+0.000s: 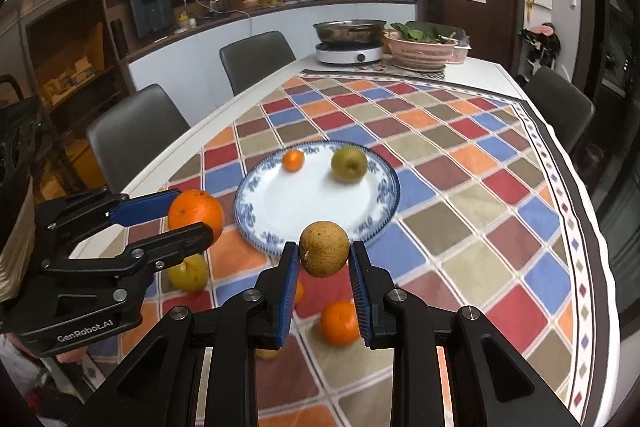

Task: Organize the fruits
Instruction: 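Carry the orange and kiwi onto the white plate and open both tools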

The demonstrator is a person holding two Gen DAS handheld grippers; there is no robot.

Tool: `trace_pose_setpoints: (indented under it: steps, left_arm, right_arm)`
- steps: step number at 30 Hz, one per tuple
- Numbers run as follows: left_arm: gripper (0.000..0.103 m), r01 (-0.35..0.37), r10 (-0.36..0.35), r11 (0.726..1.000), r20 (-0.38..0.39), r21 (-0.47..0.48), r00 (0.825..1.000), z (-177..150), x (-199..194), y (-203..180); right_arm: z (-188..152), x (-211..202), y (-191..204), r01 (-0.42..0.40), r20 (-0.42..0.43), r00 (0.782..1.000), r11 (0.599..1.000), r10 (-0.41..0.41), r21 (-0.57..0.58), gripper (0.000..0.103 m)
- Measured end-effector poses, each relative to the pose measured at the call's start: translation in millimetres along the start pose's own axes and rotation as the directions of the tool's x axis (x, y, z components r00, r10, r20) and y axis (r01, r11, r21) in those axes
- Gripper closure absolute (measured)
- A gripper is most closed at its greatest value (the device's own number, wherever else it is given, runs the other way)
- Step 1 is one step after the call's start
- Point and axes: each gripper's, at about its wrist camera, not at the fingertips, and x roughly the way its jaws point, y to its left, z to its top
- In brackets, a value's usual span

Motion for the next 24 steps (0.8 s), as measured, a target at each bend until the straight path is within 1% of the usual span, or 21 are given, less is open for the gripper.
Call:
trace_pose_setpoints:
  steps: [4, 12, 19, 24]
  left_arm:
    - [0.062, -0.002, 0.003, 1.0, -0.02, 0.016, 1.0, 12.8, 13.7, 8.7]
    - [0.062, 0.011, -0.011, 1.0, -0.068, 0.007, 0.998, 41.0, 50.4, 32.2]
    - [0.062, 0.012, -0.01, 1.0, -0.129, 0.01, 0.992, 56.9, 95.0, 48.4]
    - [0.062, 0.009, -0.008, 1.0, -0.183, 0.007, 0.983, 62.4, 128.9, 58.5]
  right_arm:
    - [16.5, 14.2, -1.8, -0.02, -0.015, 1.0, 1.0, 0.02, -0.008, 0.076]
    - [47.2, 50.7, -12.0, -0.036, -0.056, 0.998, 0.999, 0.036, -0.004, 0.076]
    - [61.0, 90.8, -23.0, -0.054, -0.13, 0.99, 0.998, 0.055, 0.009, 0.076]
    - [64.5, 121.3, -32.4, -0.05, -0.185, 0.981, 0.999, 0.051, 0.011, 0.076]
